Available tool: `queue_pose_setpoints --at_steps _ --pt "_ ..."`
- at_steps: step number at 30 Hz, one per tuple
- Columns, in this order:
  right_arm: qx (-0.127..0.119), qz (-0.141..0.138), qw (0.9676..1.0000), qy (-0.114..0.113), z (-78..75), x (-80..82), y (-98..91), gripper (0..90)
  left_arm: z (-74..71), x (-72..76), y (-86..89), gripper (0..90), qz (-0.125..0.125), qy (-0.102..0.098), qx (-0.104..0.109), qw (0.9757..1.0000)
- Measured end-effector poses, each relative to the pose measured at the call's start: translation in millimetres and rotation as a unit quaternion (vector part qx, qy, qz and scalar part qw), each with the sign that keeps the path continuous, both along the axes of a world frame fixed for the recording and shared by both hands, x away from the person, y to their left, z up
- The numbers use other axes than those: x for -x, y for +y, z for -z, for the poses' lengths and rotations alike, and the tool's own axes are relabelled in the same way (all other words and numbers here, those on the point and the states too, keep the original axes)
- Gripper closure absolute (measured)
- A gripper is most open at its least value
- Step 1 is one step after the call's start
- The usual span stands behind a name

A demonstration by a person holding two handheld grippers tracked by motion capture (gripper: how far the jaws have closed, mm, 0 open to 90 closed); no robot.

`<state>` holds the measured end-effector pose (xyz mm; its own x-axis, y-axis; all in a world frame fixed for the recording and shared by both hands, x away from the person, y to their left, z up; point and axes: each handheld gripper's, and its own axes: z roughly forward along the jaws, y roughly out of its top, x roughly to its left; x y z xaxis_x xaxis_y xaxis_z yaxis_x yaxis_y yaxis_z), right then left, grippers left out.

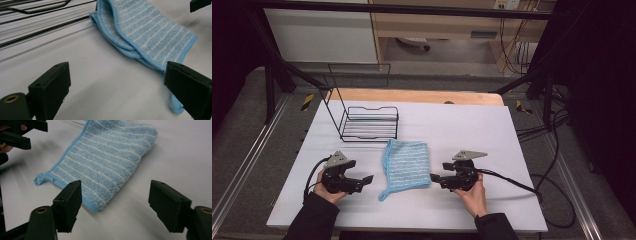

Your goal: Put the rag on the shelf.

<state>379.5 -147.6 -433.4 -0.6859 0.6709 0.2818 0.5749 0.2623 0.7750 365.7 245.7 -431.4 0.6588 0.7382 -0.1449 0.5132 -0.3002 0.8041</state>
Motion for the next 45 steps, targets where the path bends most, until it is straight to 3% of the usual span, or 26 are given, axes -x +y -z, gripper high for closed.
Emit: queue_pose_setpoints --at_steps 7,10,12,17,25,28,31,35,39,41,45 --pt "0.013 0.006 0.9997 0.017 10.5 -5.1 21.0 46.4 0.5 -0.9 -0.4 7.9 -0.003 0.001 0.003 1.0000" --pt "0.020 0.015 0.9992 0.031 15.8 -7.6 23.8 50.5 0.7 -0.7 -0.7 8.2 -0.003 0.003 0.002 1.0000" --pt "0.026 0.014 0.9991 0.030 18.4 -8.2 24.3 52.9 0.8 -0.7 -0.8 8.7 -0.004 0.004 0.002 1.0000" --pt "0.022 0.009 0.9988 0.043 23.7 -8.1 27.6 58.3 1.6 -1.4 -1.7 9.6 -0.006 0.008 0.001 0.9999" --pt "0.001 0.014 0.9984 0.054 25.5 -5.0 30.5 82.5 2.0 -1.2 -3.5 13.0 -0.005 0.015 0.005 0.9999" --pt "-0.001 0.014 0.9983 0.056 21.8 -3.9 28.9 85.1 0.6 -0.1 -6.0 17.6 -0.005 0.022 0.016 0.9996" --pt "-0.001 0.014 0.9984 0.055 20.2 -3.2 28.1 85.6 -0.4 0.6 -14.0 22.3 -0.004 0.028 0.018 0.9994" --pt "0.004 0.018 0.9981 0.059 18.6 -1.1 27.1 85.9 1.5 -1.5 -37.7 31.3 0.000 0.040 0.013 0.9991" --pt "0.014 0.022 0.9983 0.052 20.2 -0.6 26.7 85.6 7.4 -2.9 -63.7 42.2 0.003 0.054 -0.011 0.9985" --pt "0.015 0.023 0.9983 0.051 20.8 -0.3 27.0 85.0 13.6 -4.1 -79.1 48.1 -0.004 0.070 -0.027 0.9972" --pt "0.020 0.022 0.9985 0.045 21.7 0.1 26.9 81.7 17.1 -5.2 -85.3 53.7 -0.024 0.077 -0.038 0.9960"
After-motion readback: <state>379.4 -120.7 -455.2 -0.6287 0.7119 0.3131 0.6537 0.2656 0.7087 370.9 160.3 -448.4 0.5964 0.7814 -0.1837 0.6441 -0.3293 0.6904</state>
